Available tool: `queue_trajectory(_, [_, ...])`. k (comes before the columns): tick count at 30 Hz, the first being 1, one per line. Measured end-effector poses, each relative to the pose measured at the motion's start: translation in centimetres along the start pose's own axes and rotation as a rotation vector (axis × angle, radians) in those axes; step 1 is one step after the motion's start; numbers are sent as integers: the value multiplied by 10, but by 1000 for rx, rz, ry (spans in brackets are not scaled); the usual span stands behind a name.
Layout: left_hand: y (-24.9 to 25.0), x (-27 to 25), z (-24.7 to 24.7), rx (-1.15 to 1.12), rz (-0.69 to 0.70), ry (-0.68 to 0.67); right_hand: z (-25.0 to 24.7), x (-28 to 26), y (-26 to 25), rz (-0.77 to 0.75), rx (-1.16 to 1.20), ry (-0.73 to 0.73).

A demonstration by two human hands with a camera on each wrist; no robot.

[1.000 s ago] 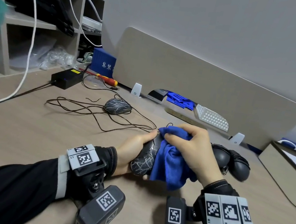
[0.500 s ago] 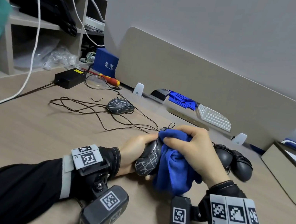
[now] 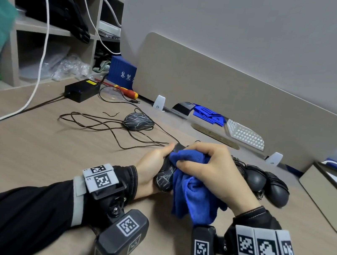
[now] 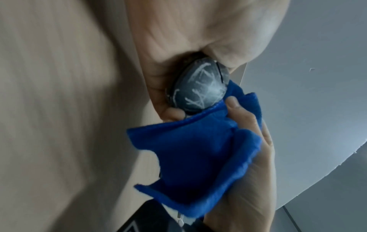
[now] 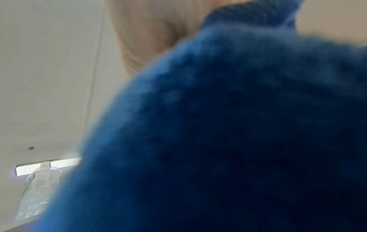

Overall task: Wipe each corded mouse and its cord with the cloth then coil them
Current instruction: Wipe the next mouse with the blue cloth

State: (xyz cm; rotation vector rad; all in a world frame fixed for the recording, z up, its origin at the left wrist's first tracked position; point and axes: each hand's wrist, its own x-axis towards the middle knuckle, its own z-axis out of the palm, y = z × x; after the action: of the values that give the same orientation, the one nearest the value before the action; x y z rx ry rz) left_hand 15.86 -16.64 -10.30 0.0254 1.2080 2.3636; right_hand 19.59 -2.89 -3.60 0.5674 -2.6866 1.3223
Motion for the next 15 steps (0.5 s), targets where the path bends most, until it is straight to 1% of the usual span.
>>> queue_trajectory(1, [1,-1,1,-3,2,3,1,0,-2,8,27,-10])
queue_trajectory(3, [3,-3,3,-17,19,9,2,5,-2,36,62,70])
queue_trajectory(5, [6,-6,5,-63,35,14,5,14,-4,45,32,156])
queue_trajectory(6, [7,-7,6,-98,37,17,6,18,-6,42,0,162])
queue_trajectory(7, [11,-6,5,-131,37,24,8,23,-8,35,-31,140])
queue_trajectory(9, [21,-5,-1,-213,30,53,11,31,-17,20,-66,24])
queue_trajectory(11, [31,-2,-11,-241,47,88,16,39,-23,16,-79,-85])
queue_trajectory(13, [36,3,-19,-228,90,116,21,46,-24,40,-60,-73])
queue_trajectory(15, [40,5,-22,-229,134,142,26,54,-23,57,-27,-6])
